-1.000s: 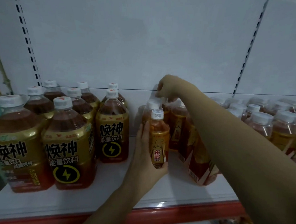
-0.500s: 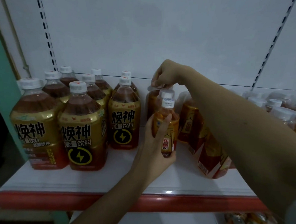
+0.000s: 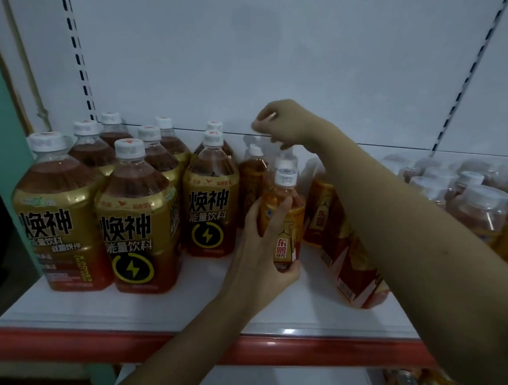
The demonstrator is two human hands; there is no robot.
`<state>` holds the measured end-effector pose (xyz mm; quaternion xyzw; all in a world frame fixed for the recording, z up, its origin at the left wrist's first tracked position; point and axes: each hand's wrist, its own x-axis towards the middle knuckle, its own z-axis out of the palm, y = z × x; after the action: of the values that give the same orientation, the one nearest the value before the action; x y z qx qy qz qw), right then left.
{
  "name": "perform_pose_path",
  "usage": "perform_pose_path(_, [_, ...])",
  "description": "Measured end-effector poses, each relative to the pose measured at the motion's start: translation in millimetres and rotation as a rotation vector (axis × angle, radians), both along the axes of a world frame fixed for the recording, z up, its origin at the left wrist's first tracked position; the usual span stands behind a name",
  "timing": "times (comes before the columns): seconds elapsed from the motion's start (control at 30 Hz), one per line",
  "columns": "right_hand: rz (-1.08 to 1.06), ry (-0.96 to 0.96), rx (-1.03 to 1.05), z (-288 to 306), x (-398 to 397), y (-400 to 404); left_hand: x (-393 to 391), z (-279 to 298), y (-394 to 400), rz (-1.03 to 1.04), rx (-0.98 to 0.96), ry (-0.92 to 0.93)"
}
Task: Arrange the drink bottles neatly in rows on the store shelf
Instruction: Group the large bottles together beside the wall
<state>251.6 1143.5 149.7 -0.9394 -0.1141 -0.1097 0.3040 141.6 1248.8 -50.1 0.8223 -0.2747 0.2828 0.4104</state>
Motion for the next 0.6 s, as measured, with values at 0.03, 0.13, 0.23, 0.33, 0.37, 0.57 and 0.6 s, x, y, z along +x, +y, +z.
perform_pose_path(0.03, [-0.037, -0.100, 0.123, 0, -12, -3, -1, 0, 0, 0.001, 0.001, 0.008])
perform_pose_path(0.13, [-0.143, -0.281, 0.443, -21, -52, -13, -4, 1, 0, -0.003, -0.005, 0.040])
perform_pose_path(0.23, [-0.171, -0.098, 0.579, -64, -78, -22, -8, 5, 2, -0.028, -0.018, 0.094])
perform_pose_path(0.33, [-0.076, 0.226, 0.657, -88, -80, -26, -12, 10, 4, -0.041, -0.030, 0.113])
perform_pose_path(0.37, [-0.050, 0.255, 0.647, -88, -78, -27, -13, 12, 5, -0.037, -0.027, 0.117])
perform_pose_path(0.57, [0.066, 0.109, 0.359, -85, -66, -26, -20, 12, 17, 0.047, 0.031, 0.074])
perform_pose_path(0.6, [0.088, 0.115, 0.362, -86, -66, -21, -21, 11, 19, 0.067, 0.057, 0.066])
